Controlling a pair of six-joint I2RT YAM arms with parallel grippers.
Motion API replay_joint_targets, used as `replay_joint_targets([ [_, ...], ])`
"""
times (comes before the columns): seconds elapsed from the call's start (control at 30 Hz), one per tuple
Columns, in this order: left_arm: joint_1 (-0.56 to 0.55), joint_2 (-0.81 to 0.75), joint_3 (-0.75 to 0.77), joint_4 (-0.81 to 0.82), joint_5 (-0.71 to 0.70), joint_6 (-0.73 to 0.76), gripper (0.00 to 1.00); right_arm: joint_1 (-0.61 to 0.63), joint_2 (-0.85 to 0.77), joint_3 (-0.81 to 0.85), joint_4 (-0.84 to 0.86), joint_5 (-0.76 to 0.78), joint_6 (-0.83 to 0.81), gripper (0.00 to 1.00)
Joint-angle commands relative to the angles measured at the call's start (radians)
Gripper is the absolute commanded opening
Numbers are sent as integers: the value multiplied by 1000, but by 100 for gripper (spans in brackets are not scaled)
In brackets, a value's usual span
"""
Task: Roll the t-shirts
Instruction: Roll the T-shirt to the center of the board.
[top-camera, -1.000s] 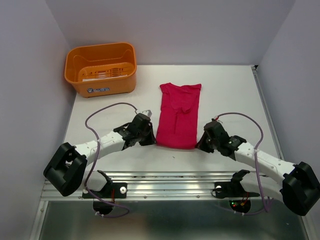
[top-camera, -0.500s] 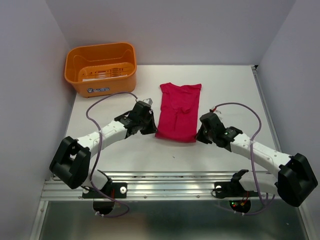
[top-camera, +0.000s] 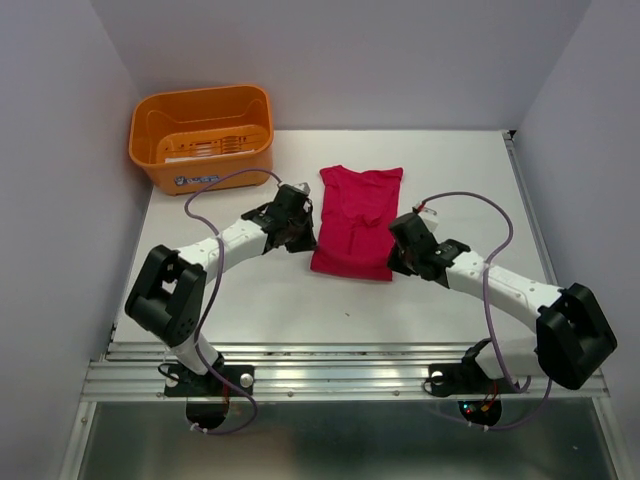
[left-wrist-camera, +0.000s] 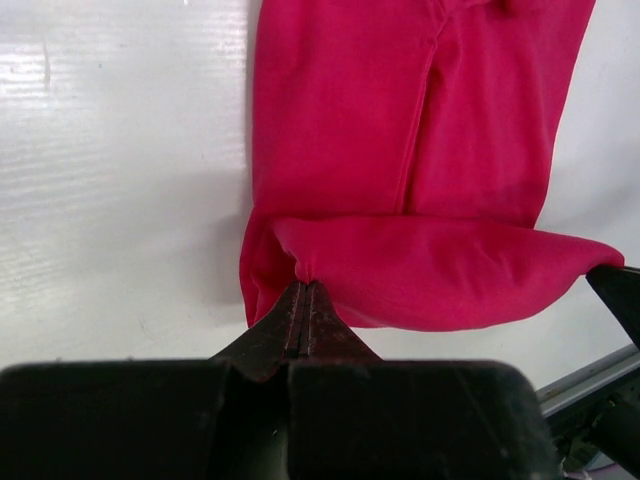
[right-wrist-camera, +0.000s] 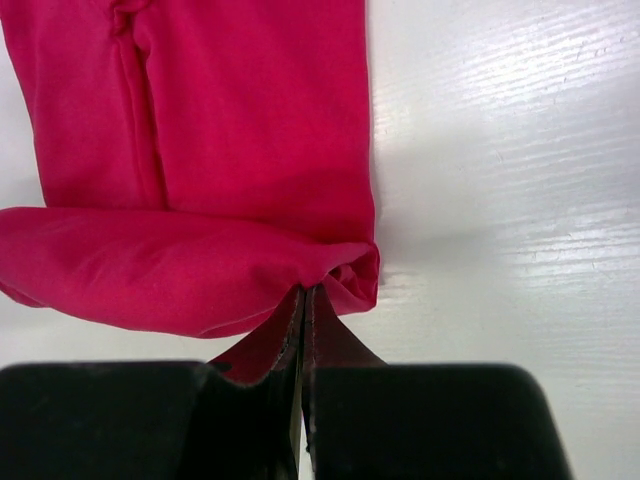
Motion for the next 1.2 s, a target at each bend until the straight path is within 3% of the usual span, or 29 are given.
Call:
replay_joint_targets([
  [0.0,12,25,76,-5,2,41,0,-8,32,63,37,57,-25,1],
  [0.57,41,194,208,1,-8,75,0,-45,143,119,74,94,-47,1],
  [1.03,44,302,294,-18,-104,105,0,-85,244,172,105,100,-88,1],
  [1.07,45,297,294,-21,-104,105,0,-85,247,176,103,92,-93,3],
  [1.17,44,268,298,-42,-119,107,16,-85,217,176,103,86,-99,29],
])
